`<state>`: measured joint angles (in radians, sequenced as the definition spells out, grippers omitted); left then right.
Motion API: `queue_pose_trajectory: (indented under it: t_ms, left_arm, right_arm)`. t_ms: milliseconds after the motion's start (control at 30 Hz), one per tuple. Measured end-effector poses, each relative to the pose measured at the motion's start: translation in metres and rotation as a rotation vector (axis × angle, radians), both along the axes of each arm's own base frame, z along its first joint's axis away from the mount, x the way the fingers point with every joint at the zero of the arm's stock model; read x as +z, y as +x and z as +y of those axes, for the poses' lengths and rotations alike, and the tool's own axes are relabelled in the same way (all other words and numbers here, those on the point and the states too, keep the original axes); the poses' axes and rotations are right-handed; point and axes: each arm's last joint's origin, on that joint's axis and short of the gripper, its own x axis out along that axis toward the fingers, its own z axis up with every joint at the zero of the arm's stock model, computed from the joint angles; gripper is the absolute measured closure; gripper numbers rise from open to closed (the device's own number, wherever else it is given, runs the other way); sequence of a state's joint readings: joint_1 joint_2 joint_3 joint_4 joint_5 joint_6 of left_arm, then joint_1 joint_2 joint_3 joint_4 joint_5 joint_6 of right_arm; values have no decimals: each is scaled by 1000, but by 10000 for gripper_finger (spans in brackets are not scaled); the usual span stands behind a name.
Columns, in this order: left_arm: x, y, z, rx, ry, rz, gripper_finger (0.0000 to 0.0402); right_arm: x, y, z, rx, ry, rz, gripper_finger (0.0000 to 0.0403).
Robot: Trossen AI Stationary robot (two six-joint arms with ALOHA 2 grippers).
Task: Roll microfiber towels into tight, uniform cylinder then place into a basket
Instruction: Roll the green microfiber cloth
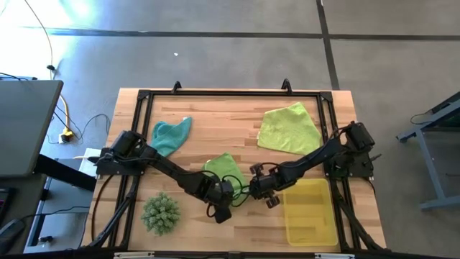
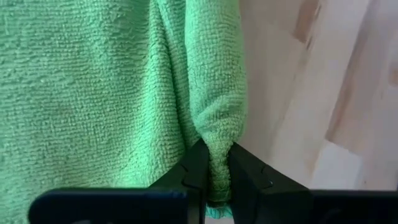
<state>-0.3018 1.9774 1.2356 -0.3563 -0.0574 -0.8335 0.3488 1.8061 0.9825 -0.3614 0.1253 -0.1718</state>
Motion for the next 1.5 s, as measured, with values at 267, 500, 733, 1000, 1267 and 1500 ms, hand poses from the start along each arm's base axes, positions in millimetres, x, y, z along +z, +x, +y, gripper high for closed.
queue_pose_trajectory:
  t_ms: [267,500,733,1000,1267,1500]
  left_arm:
    - [-2,-3,1,4,17,29,368]
    - [-2,-3,1,11,21,32,368]
    - [-2,-3,1,30,17,34,368]
    - [-2,-4,-1,20,22,33,368]
    - [-2,-7,-9,-24,-7,54,322]
    - [5,-11,-12,-63,-46,85,288]
  right_arm:
    - [26,2,9,19,-26,-30,223]
    - [27,10,27,100,11,-151,206]
    - [6,17,27,91,5,-121,206]
    - [-14,26,20,73,6,-87,210]
    - [-17,29,14,34,76,-72,294]
    - [-17,33,5,31,196,-34,384]
